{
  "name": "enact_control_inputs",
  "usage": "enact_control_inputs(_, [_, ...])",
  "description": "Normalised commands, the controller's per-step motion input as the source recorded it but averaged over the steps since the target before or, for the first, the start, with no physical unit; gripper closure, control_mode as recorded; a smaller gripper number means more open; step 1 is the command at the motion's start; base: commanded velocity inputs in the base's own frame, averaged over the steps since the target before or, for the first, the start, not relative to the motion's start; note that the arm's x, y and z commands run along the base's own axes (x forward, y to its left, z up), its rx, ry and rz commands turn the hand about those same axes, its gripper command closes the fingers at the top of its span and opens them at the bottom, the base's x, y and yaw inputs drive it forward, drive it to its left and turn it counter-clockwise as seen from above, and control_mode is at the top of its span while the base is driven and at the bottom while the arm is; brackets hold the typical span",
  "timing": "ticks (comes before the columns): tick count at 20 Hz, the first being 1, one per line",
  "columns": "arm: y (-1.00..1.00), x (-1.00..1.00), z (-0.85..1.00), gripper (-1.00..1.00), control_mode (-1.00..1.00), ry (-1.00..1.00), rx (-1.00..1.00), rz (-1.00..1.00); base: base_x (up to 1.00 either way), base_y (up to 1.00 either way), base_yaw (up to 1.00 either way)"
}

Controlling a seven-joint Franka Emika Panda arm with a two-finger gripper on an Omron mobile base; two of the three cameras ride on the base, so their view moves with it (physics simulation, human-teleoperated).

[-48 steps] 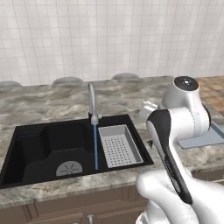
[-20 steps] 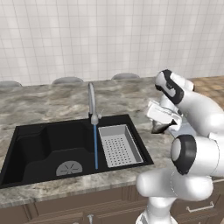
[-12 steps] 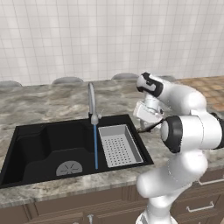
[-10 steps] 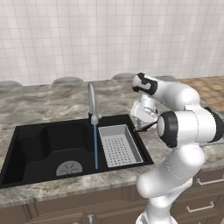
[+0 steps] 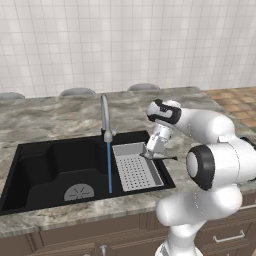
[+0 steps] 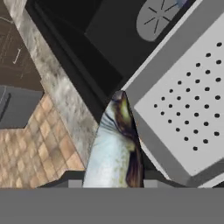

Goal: Take the fish out of the fridge, briefly rinse it in the sink, and place it on the tray next to the sink.

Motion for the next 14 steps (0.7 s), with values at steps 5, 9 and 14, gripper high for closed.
enact_control_inputs(5, [0.28,-0.18,-0.14,1.00,-1.00,-0.56,0.23,0.00,0.00,0.00,0.00])
enact_control_inputs(9, [0.04,0.03,0.03,1.00,-1.00,-0.05,0.04,0.00,0.00,0.00,0.00])
enact_control_inputs(14, [0.13,0.43,0.11,1.00,-1.00,0.01,0.07,0.00,0.00,0.00,0.00])
